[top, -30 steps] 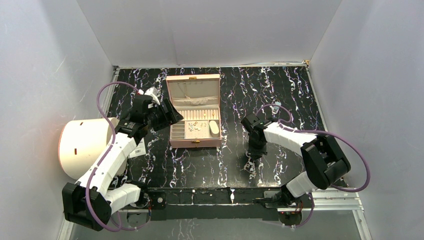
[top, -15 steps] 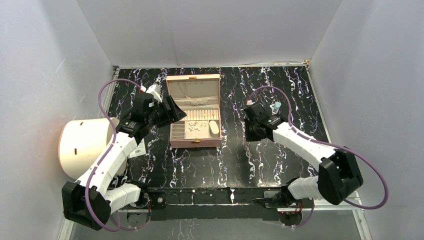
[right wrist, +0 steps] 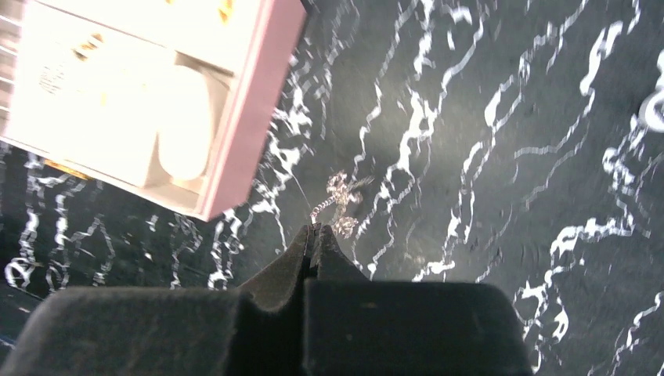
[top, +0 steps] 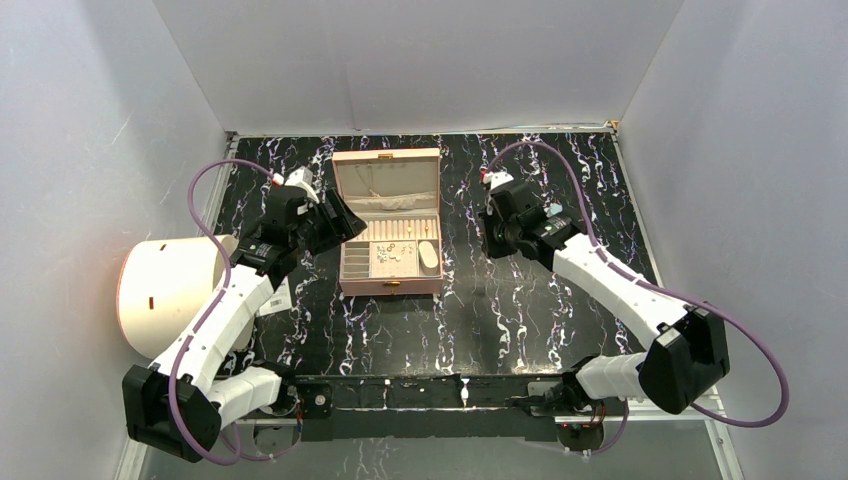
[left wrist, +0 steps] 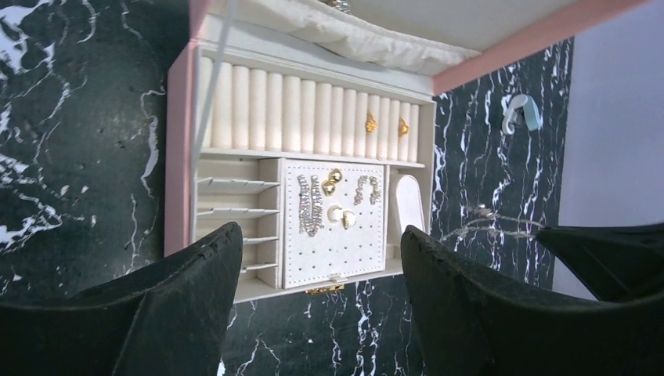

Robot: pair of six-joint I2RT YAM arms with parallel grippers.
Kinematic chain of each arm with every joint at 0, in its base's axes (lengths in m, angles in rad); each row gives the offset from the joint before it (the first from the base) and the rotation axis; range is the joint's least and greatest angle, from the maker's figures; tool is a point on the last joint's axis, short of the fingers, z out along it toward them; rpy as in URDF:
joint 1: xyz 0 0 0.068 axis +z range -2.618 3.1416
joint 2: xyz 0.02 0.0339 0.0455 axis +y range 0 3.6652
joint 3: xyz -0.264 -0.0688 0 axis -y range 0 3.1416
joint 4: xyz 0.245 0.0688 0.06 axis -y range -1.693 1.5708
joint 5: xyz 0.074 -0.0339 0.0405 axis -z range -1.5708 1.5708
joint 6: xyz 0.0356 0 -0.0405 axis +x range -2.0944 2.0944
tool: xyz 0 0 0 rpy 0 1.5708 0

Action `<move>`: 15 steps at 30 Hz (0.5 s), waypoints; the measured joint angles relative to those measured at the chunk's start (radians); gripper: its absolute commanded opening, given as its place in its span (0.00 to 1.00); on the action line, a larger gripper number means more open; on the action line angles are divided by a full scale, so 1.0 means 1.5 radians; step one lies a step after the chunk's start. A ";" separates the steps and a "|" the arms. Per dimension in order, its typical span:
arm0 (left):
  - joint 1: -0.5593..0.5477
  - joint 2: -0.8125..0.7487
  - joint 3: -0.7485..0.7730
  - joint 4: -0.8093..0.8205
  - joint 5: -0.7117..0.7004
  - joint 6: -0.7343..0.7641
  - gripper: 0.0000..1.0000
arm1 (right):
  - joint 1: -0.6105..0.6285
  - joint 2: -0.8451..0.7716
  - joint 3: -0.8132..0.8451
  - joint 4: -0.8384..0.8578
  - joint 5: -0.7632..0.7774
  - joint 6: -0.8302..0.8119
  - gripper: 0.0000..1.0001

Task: Organize the mixed jewelry
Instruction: Pick up the jewelry from the center of the board.

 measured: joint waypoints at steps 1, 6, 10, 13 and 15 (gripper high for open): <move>0.000 -0.001 0.000 -0.004 -0.009 -0.004 0.71 | 0.002 0.001 0.016 0.000 -0.005 -0.008 0.00; 0.000 -0.007 0.000 -0.023 -0.053 -0.027 0.71 | 0.012 0.025 0.097 0.009 -0.028 -0.041 0.00; 0.000 -0.007 0.000 -0.041 -0.081 -0.049 0.71 | 0.021 0.065 0.159 0.021 -0.050 -0.065 0.00; 0.000 -0.007 0.000 -0.061 -0.094 -0.064 0.71 | 0.025 0.108 0.207 0.031 -0.069 -0.081 0.00; 0.000 -0.004 0.000 -0.073 -0.096 -0.076 0.71 | 0.028 0.139 0.241 0.040 -0.082 -0.090 0.00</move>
